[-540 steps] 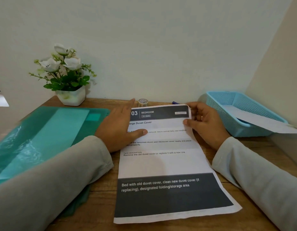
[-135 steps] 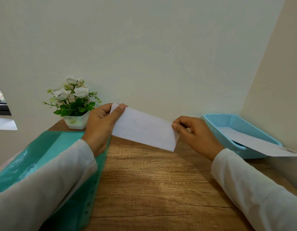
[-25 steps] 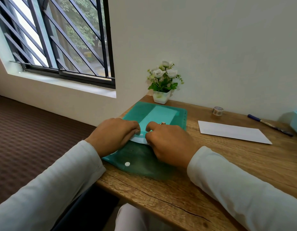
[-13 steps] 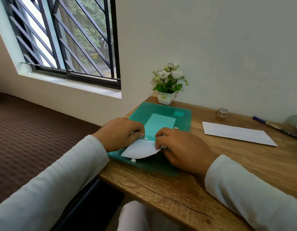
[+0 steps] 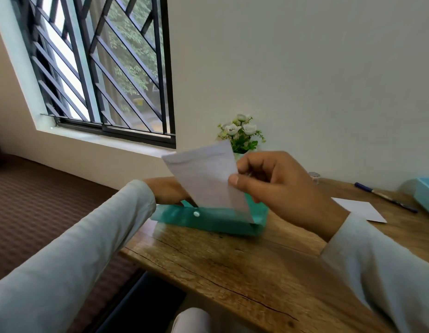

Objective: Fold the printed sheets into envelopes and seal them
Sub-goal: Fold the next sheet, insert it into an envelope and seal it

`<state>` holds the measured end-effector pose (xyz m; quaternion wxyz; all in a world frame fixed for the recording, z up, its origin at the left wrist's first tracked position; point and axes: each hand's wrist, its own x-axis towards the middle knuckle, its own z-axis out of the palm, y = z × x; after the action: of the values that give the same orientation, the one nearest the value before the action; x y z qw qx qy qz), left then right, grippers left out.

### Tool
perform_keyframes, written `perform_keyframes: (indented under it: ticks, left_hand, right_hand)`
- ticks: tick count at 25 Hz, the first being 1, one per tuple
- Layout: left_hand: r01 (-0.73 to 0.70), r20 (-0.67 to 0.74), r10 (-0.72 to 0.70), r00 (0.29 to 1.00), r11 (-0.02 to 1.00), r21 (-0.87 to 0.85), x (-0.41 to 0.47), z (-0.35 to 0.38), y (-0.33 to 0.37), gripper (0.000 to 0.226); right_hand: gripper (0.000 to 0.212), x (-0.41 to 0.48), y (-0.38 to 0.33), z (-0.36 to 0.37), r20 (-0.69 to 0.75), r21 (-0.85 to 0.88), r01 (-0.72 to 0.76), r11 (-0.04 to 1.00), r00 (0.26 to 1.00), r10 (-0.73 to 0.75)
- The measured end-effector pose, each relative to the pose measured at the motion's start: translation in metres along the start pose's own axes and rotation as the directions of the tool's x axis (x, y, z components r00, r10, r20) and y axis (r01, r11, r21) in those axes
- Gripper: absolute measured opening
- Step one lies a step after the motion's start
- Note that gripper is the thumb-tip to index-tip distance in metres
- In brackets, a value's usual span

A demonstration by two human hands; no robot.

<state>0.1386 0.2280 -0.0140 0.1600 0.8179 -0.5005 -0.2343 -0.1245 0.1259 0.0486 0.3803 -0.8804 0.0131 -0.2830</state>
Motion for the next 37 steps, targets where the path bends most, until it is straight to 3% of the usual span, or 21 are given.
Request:
perform_keyframes:
  ticks: [4, 9, 12, 14, 16, 30, 34, 37]
  left_hand:
    - [-0.058, 0.003, 0.059, 0.998, 0.980, -0.190, -0.011, -0.002, 0.020, 0.030]
    - [-0.157, -0.069, 0.152, 0.986, 0.986, -0.062, -0.014, 0.004, 0.012, 0.056]
    - [-0.244, -0.127, 0.243, 0.962, 0.970, 0.005, -0.009, 0.011, 0.004, 0.040]
    - [-0.265, -0.159, 0.263, 0.951, 0.964, 0.012, -0.008, 0.016, 0.004, 0.019]
    - [-0.278, -0.177, 0.274, 0.945, 0.961, 0.003, -0.005, 0.021, 0.005, 0.014]
    - [-0.226, -0.063, 0.222, 0.973, 0.972, -0.062, 0.017, 0.021, 0.006, 0.025]
    - [-0.210, -0.017, 0.210, 0.978, 0.978, -0.016, 0.019, 0.019, 0.011, 0.023]
    - [-0.187, 0.005, 0.188, 0.982, 0.976, 0.114, 0.017, 0.015, 0.016, 0.022]
  right_hand:
    - [0.014, 0.004, -0.017, -0.029, -0.197, 0.166, 0.044, 0.985, 0.980, -0.011]
    - [0.015, 0.003, -0.022, -0.060, -0.360, 0.116, 0.107, 0.987, 0.931, -0.059]
    - [0.011, 0.000, -0.019, -0.072, -0.418, 0.141, 0.101, 0.985, 0.908, -0.033]
    - [0.010, -0.003, -0.012, -0.075, -0.424, 0.162, 0.078, 0.984, 0.906, -0.002]
    - [0.009, -0.007, -0.002, -0.075, -0.422, 0.177, 0.051, 0.983, 0.906, 0.029]
    - [0.009, -0.020, 0.068, -0.075, -0.365, 0.135, -0.105, 0.985, 0.919, 0.148]
    - [0.009, -0.023, 0.082, -0.072, -0.362, 0.160, -0.138, 0.977, 0.913, 0.188]
    - [0.008, -0.024, 0.087, -0.072, -0.357, 0.186, -0.153, 0.971, 0.910, 0.212]
